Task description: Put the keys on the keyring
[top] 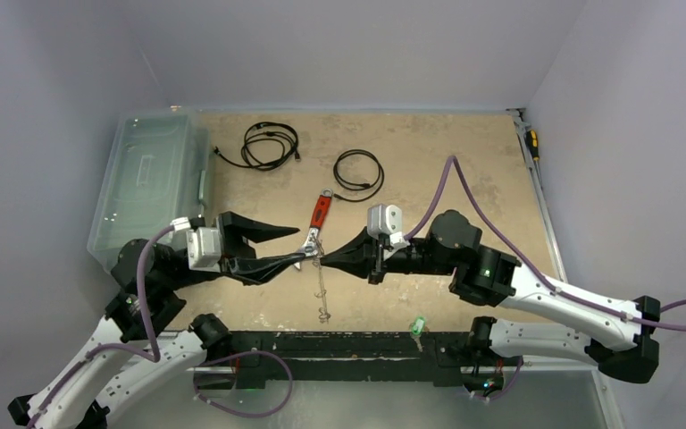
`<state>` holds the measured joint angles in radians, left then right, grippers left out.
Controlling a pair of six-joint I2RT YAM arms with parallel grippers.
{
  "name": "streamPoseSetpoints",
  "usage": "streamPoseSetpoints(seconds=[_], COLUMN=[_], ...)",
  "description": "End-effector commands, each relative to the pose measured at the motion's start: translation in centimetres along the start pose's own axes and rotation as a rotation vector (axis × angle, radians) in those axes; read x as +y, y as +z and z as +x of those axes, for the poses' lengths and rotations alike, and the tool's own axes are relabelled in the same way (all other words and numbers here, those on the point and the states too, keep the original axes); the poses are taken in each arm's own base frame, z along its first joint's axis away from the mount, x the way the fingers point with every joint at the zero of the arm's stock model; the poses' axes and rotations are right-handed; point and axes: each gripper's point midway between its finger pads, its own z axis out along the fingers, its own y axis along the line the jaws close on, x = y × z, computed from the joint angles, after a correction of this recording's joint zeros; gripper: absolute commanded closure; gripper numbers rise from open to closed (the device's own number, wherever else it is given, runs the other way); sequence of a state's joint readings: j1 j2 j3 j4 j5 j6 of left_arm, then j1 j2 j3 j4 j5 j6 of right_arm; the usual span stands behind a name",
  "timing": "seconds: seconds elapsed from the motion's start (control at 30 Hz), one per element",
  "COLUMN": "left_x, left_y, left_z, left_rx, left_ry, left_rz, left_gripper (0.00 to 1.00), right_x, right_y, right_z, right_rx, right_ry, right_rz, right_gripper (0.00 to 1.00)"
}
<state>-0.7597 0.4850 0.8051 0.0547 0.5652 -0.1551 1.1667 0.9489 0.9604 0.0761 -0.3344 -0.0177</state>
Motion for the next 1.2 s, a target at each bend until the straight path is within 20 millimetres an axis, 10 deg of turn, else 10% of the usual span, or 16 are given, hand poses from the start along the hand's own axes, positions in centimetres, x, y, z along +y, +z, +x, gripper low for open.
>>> streamPoseSetpoints(seconds=[0.0,0.5,1.17], left_x=[0.6,-0.6,-1.4], left_y=[-1.0,1.2,1.0], left_z=[4.4,6.6,6.9], left_rx=[0.284,0.374,0.379], left_ry=[0.082,-0.007,-0.047], left_rz=[0.026,0.195,0.230], left_gripper=[0.55,0.71,0.63], right_x=[-0.2,-1.2,-1.3], right_y=[-0.8,-1.5,-2.0], right_z=[-1.3,1.1,0.9], right_rx=[0.058,0.222,0.212], right_ry=[-0.063,-0.066,-0.072], right_rz=[0.010,0.053,0.066], right_gripper=[1.00,1.00,1.00])
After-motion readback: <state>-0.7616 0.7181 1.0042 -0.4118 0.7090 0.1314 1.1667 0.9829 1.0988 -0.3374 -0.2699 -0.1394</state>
